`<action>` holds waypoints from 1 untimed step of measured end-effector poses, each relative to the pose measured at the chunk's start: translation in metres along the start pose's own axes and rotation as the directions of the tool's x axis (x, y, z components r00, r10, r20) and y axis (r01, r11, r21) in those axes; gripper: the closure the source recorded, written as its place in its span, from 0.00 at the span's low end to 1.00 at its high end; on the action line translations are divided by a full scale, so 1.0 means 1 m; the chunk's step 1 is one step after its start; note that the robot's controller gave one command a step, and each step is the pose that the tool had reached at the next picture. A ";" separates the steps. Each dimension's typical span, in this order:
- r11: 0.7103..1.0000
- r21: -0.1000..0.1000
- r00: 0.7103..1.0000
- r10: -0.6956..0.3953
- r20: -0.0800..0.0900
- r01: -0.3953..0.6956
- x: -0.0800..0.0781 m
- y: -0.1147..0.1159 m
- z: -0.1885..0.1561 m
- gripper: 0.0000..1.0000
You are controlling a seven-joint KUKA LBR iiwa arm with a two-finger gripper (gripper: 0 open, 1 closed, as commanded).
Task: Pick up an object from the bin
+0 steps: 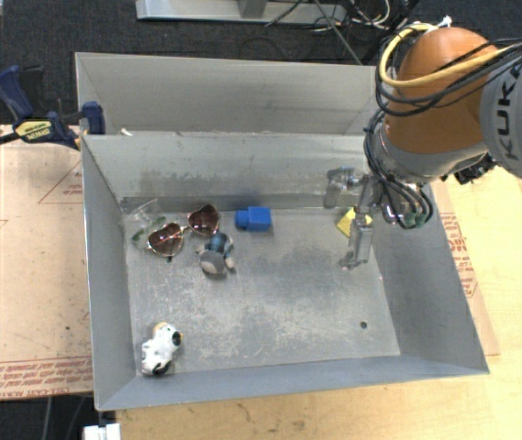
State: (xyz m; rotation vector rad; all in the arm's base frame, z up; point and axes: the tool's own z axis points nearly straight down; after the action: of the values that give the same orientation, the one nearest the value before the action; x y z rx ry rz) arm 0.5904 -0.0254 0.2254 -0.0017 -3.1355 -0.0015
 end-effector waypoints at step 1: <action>1.000 0.000 1.000 -0.001 0.008 0.001 -0.001 0.000 -0.005 0.00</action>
Offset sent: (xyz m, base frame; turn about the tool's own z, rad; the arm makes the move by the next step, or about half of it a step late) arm 0.0332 0.0836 -0.1554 0.0736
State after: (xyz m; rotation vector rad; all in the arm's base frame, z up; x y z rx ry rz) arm 0.5917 -0.0253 0.2304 -0.0008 -3.1435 -0.0010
